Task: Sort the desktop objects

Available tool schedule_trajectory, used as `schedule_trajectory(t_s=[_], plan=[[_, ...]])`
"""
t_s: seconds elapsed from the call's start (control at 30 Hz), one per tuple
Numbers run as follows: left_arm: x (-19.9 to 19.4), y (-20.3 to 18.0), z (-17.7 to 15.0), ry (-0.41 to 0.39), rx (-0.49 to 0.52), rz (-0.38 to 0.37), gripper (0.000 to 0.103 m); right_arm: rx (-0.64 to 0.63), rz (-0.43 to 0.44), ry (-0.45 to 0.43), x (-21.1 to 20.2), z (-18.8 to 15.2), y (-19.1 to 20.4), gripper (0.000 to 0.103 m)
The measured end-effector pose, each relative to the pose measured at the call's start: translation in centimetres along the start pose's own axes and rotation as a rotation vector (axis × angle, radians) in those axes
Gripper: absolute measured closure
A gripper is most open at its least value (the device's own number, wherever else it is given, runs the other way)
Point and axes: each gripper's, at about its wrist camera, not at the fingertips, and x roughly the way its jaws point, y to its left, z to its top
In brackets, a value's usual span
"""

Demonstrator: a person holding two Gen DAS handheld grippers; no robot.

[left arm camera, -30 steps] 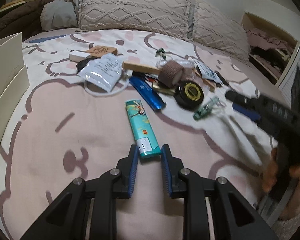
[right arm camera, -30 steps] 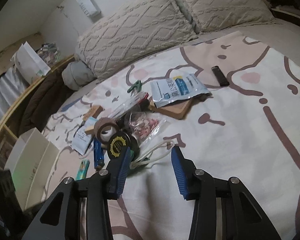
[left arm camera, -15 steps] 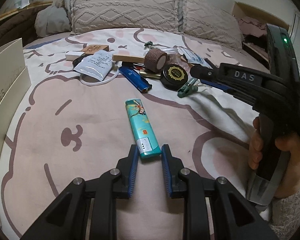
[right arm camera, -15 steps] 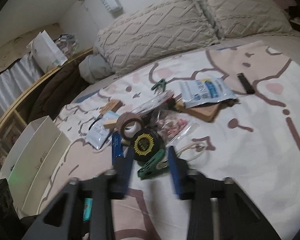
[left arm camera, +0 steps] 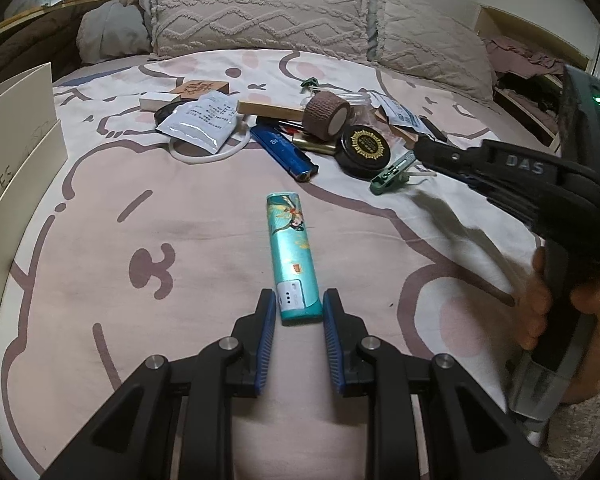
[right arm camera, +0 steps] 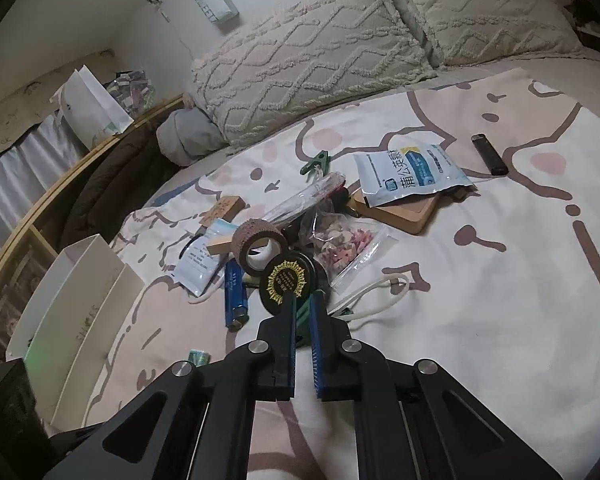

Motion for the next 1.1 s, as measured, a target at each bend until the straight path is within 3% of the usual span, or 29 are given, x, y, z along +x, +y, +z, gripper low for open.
schedule_trajectory(t_s=[0.07,0.13,0.23,0.53,0.6,0.63,0.67,0.7,0.87,0.93,1.1], plan=[[0.0,0.0,0.1,0.001,0.002,0.003,0.076,0.005,0.009,-0.001,-0.5,0.0,0.1,0.096],[0.0,0.0,0.1,0.002,0.004,0.004,0.059,0.012,0.021,-0.004,-1.1,0.0,0.2,0.096],[0.0,-0.1,0.1,0.000,0.012,0.023,0.042,0.000,0.025,-0.004,-1.9,0.1,0.6,0.096],[0.2,0.5,0.2,-0.001,-0.005,0.049,0.042,-0.064,-0.074,-0.034,-1.8,0.2,0.9,0.094],[0.2,0.5,0.2,-0.002,0.002,0.060,0.042,-0.082,-0.076,-0.037,-1.7,0.2,1.1,0.084],[0.2,0.5,0.2,-0.002,0.006,0.068,0.042,-0.084,-0.073,-0.034,-1.5,0.2,1.1,0.059],[0.2,0.5,0.2,0.000,0.011,0.080,0.042,-0.085,-0.071,-0.033,-1.5,0.2,1.1,0.026],[0.1,0.6,0.2,0.001,0.015,0.091,0.042,-0.087,-0.069,-0.038,-1.4,0.1,1.1,0.020],[0.0,1.7,0.5,0.004,0.007,0.135,0.042,-0.120,-0.064,-0.018,-0.7,0.3,1.2,0.021],[0.1,2.4,0.7,0.004,0.001,0.171,0.038,-0.129,-0.066,-0.011,-0.3,0.3,1.3,0.021],[0.0,4.5,1.2,-0.007,-0.046,0.231,0.035,-0.136,-0.041,0.029,0.8,0.2,1.5,0.043]])
